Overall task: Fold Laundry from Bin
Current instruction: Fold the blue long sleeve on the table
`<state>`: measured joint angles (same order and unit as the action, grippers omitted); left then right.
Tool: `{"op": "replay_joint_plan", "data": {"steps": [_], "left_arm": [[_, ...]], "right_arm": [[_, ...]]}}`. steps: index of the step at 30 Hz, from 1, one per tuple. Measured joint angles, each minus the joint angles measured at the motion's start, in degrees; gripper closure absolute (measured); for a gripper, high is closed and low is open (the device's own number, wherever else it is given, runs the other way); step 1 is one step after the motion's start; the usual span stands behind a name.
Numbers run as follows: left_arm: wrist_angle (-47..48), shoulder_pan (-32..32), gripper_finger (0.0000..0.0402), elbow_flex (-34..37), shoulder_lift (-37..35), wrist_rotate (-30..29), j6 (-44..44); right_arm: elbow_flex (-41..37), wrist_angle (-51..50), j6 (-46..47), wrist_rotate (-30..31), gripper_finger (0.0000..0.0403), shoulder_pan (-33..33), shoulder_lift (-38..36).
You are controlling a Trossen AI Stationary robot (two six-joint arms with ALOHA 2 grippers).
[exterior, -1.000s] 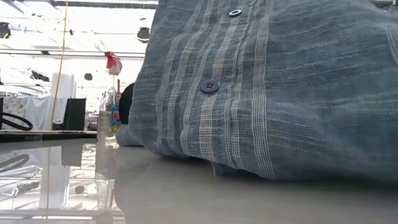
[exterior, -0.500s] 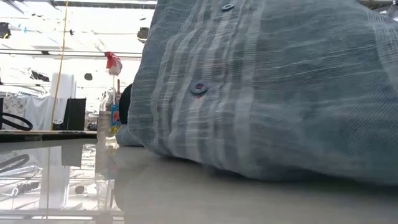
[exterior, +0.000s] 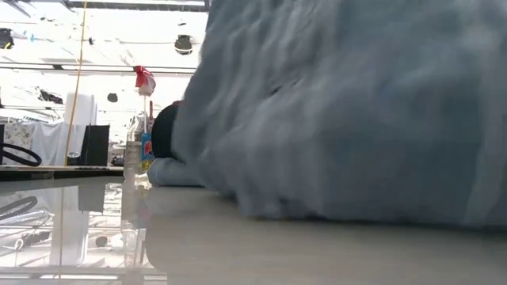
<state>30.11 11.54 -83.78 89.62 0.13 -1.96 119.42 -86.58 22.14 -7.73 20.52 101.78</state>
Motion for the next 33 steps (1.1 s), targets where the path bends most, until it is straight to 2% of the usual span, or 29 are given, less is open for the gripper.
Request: {"op": "replay_joint_plan", "data": {"steps": [3, 7, 11, 15, 18, 22, 26, 29, 31, 33], "left_arm": [[0.0, 0.0, 0.0401, -6.3, 0.0, -4.3, 0.6], [0.0, -1.2, 0.0401, -15.1, 0.0, -11.2, 5.8], [1.0, -4.6, 0.0401, -20.8, -0.1, -12.0, 7.4], [0.8, -7.5, 0.0401, -22.5, -0.1, -11.2, 7.2], [0.9, -8.1, 0.0401, -22.5, 0.0, -10.5, 7.1], [-0.2, -5.9, 0.0401, -22.5, -0.5, -11.4, 8.0], [7.5, -0.4, 0.0401, -21.4, -1.0, -13.9, 4.2], [4.7, 5.8, 0.0401, -12.2, -1.0, -18.7, 2.2], [2.0, 9.8, 0.0401, -3.9, -1.2, -22.3, 0.0], [-2.6, 12.6, 0.0401, 4.1, -2.3, -23.0, -4.1]], "right_arm": [[8.9, -3.5, -1.9, -2.4, 0.0376, -1.9, -0.1], [15.8, -3.0, -7.1, -6.3, 0.0376, -6.6, -2.2], [14.7, -3.5, -10.1, -7.0, 0.0376, -13.9, -7.8], [14.7, -3.0, -13.8, -5.6, 0.0376, -20.6, -11.2], [14.7, -2.9, -15.2, -4.0, 0.0376, -21.7, -11.6], [14.6, -2.3, -14.7, -2.6, 0.0376, -17.0, -9.9], [11.3, -1.5, -12.3, 7.0, 0.0376, -6.6, -6.7], [3.2, 5.5, -11.6, 14.9, 0.0376, 1.9, -5.3], [-3.5, 10.5, -7.8, 15.3, 0.0376, 5.9, -5.0], [-10.4, 16.1, -2.0, 14.1, 0.0376, 8.9, -5.3]]}}
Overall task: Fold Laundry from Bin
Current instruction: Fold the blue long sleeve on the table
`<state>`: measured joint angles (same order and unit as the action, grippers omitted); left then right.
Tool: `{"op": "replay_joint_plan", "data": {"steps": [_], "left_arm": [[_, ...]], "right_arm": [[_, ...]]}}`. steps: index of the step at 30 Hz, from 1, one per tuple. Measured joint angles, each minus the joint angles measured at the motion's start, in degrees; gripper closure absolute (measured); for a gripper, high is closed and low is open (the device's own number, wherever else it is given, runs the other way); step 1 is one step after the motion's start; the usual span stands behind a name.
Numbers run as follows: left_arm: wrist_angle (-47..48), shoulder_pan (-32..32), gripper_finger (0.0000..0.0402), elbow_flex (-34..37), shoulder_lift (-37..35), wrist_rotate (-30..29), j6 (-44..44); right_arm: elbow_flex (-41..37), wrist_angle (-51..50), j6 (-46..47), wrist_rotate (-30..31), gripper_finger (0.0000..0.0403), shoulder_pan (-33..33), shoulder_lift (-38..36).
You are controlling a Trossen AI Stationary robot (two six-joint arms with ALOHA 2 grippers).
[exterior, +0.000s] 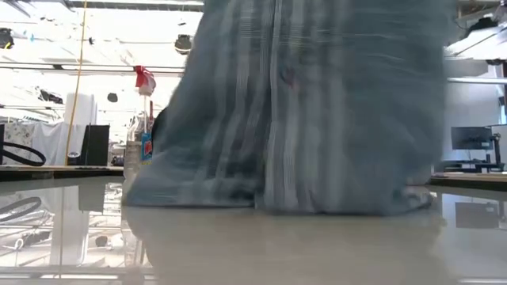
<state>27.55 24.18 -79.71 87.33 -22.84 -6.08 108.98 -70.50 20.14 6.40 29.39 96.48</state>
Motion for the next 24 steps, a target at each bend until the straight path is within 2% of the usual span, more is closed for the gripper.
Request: {"op": "replay_joint_plan", "data": {"steps": [3, 6, 11, 15, 18, 20, 24], "left_arm": [[-9.7, 2.0, 0.0401, 8.6, -3.0, 2.0, -10.8], [-13.7, 3.1, 0.0401, 11.7, -4.3, 2.6, -13.8], [-12.2, 3.7, 0.0401, 11.7, -4.3, 2.0, -13.0], [-11.1, 2.4, 0.0401, 11.0, -4.3, 2.2, -9.2], [-10.5, 1.5, 0.0401, 9.9, -4.3, 2.5, -7.9], [-9.0, 0.9, 0.0401, 9.3, -4.3, 3.1, -7.3], [-7.9, -0.7, 0.0401, 9.0, -4.3, 5.8, -6.8]], "right_arm": [[-8.7, 12.1, 7.7, -6.1, 0.0376, 2.1, -0.8], [-13.6, 20.7, 12.7, -10.7, 0.0376, 2.3, -1.1], [-14.5, 18.7, 11.2, -12.3, 0.0376, 0.1, -1.2], [-14.5, 13.3, 8.6, -13.4, 0.0376, -4.2, -2.4], [-14.5, 9.7, 10.5, -14.3, 0.0371, -7.7, -3.0], [-14.5, 8.7, 12.5, -15.3, 0.0343, -9.3, -3.2], [-13.6, 5.9, 12.8, -19.3, 0.0245, -10.7, -3.5]]}}
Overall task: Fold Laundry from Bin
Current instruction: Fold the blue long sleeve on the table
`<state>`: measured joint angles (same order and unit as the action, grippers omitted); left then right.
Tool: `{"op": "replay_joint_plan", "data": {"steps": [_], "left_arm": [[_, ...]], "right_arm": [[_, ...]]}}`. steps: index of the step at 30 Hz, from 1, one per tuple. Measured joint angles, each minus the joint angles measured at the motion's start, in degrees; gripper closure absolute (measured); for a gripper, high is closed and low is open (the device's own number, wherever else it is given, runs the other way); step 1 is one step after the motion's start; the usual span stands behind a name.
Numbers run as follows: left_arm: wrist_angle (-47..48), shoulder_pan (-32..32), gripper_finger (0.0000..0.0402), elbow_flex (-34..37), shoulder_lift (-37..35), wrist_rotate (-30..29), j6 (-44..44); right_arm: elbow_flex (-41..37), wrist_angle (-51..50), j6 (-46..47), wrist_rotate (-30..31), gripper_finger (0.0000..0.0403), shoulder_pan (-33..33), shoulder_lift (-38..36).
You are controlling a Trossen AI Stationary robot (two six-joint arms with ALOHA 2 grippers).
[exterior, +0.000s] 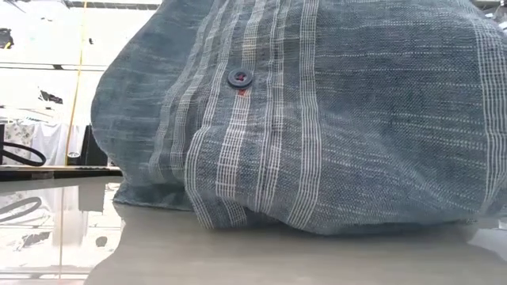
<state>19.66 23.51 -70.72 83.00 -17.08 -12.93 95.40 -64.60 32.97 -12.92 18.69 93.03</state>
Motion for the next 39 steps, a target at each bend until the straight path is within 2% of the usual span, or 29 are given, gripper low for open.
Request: {"op": "replay_joint_plan", "data": {"steps": [3, 6, 10, 15, 24, 27, 29, 32, 36, 37, 39], "left_arm": [[1.4, -1.1, 0.0401, 0.0, 0.0, 2.0, -0.5], [1.3, -1.7, 0.0401, 0.0, 0.0, 2.7, -0.3], [1.5, -2.2, 0.0401, 0.0, 0.0, 3.4, 0.0], [1.3, -2.8, 0.0401, 0.0, 0.0, 3.8, 1.2], [1.0, -2.8, 0.0401, 0.0, -0.1, 3.9, 2.9], [1.0, -2.9, 0.0401, 0.0, -0.1, 3.9, 3.1], [1.0, -2.9, 0.0399, 0.0, -0.1, 3.9, 3.0], [1.0, -2.9, 0.0382, 0.0, -0.1, 4.2, 3.0], [1.0, -2.9, 0.0337, 0.0, -0.1, 4.8, 4.9], [1.0, -3.0, 0.0323, 0.0, -0.2, 4.8, 4.9], [1.2, -3.0, 0.0294, 0.0, -0.4, 4.7, 4.9]], "right_arm": [[1.2, -0.2, -1.7, -3.7, 0.0163, -0.7, -0.1], [3.1, 0.7, -2.4, -4.0, 0.0095, -1.8, -0.1], [4.2, 3.5, -2.9, 0.8, 0.0039, -3.9, -0.2], [4.2, 9.6, -5.5, 2.3, 0.0011, -6.1, 1.3], [4.1, 12.0, -11.0, 0.4, 0.0015, -5.3, 9.2], [4.1, 12.6, -11.8, -1.9, 0.0041, -5.0, 10.8], [4.1, 13.9, -12.0, -3.2, 0.0080, -4.6, 11.3], [4.1, 15.1, -12.0, -3.5, 0.0169, -4.0, 11.3], [4.1, 15.6, -9.4, -3.7, 0.0335, -4.2, 11.2], [4.1, 15.2, -8.6, -3.8, 0.0364, -4.3, 10.9], [4.5, 14.0, -6.5, -4.4, 0.0369, -4.8, 10.2]]}}
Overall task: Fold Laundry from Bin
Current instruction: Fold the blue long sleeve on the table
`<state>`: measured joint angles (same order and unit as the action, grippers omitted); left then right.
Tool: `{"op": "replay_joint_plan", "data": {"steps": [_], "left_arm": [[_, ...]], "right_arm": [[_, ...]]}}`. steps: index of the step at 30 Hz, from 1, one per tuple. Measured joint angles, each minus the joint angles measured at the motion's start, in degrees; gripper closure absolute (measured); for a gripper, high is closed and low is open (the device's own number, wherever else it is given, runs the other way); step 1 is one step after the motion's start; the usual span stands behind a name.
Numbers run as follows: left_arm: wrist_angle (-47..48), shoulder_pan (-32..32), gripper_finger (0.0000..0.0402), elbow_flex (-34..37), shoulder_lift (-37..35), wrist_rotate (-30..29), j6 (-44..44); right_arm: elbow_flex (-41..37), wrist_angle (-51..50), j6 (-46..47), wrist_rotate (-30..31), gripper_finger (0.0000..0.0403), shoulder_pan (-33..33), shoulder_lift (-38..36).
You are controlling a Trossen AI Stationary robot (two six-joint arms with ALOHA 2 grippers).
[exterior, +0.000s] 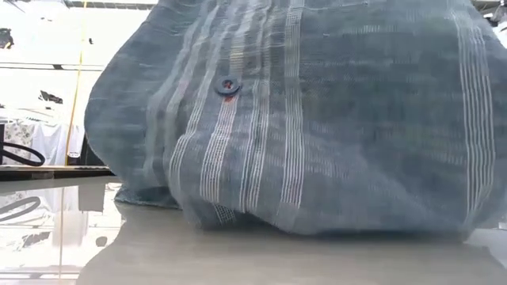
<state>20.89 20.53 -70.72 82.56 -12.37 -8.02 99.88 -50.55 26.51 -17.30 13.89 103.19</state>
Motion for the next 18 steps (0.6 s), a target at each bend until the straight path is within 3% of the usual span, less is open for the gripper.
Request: {"op": "replay_joint_plan", "data": {"steps": [4, 7, 14, 18], "left_arm": [[1.5, -0.7, 0.0240, 0.0, -3.9, 0.2, -1.5], [1.6, -1.5, 0.0214, 0.0, -9.5, -0.7, -1.3], [5.1, -2.1, 0.0207, -0.1, -22.4, -11.0, 0.2], [3.6, -3.0, 0.0211, 3.3, -25.2, -14.4, -1.3]], "right_arm": [[5.8, -7.1, 2.8, -5.2, 0.0362, -1.2, -0.6], [14.3, -16.3, 1.5, -6.9, 0.0365, -1.3, -0.8], [35.0, -37.6, -2.8, -6.9, 0.0366, -5.6, -1.1], [32.6, -34.2, -2.2, -10.7, 0.0366, -6.1, -5.0]]}}
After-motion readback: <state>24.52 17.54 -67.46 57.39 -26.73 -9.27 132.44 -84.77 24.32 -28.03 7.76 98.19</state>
